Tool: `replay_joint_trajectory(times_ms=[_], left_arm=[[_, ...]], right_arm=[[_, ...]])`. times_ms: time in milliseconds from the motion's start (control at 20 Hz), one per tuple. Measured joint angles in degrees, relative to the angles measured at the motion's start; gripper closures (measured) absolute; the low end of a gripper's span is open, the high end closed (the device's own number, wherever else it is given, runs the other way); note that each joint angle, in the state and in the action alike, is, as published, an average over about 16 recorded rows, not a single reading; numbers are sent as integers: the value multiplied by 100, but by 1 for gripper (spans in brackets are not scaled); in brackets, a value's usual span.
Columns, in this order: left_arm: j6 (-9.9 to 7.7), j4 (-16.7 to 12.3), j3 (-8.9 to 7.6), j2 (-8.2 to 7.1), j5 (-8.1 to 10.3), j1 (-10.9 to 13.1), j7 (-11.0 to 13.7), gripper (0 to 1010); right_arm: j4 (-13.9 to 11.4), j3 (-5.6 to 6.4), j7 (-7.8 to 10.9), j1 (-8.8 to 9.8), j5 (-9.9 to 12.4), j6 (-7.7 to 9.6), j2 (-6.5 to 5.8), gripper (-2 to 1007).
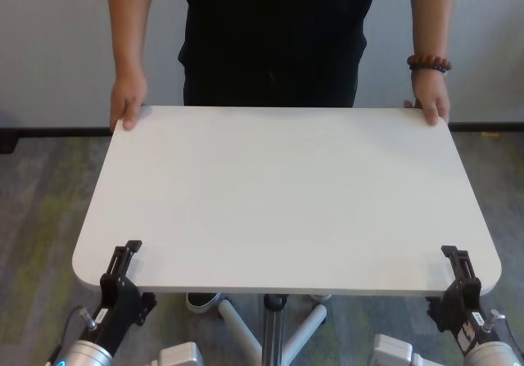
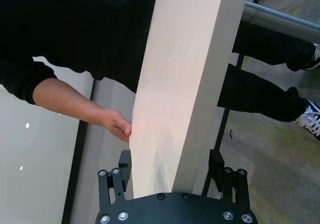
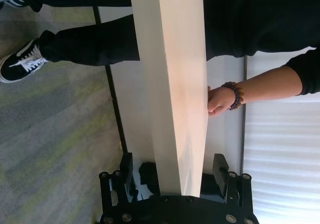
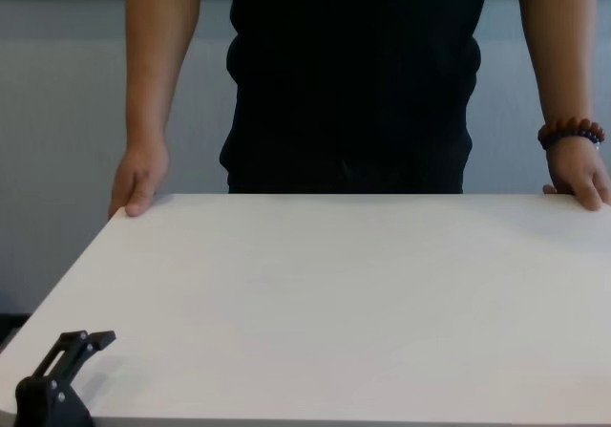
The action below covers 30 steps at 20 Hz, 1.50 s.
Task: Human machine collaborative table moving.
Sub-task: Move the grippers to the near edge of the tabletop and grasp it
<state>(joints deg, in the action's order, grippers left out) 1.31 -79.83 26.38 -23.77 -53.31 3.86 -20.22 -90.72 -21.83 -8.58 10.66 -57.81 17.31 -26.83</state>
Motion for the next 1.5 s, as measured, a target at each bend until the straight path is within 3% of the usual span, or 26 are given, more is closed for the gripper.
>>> replay_joint_trajectory(times_ms=[1050,1500], left_arm=[[0,0,0,0,0,0,0,9],[0,0,0,0,0,0,0,46]], right_arm=[[4,18,5,9,7,-22,15,11],[2,12,11,6,5,-10,11,116]])
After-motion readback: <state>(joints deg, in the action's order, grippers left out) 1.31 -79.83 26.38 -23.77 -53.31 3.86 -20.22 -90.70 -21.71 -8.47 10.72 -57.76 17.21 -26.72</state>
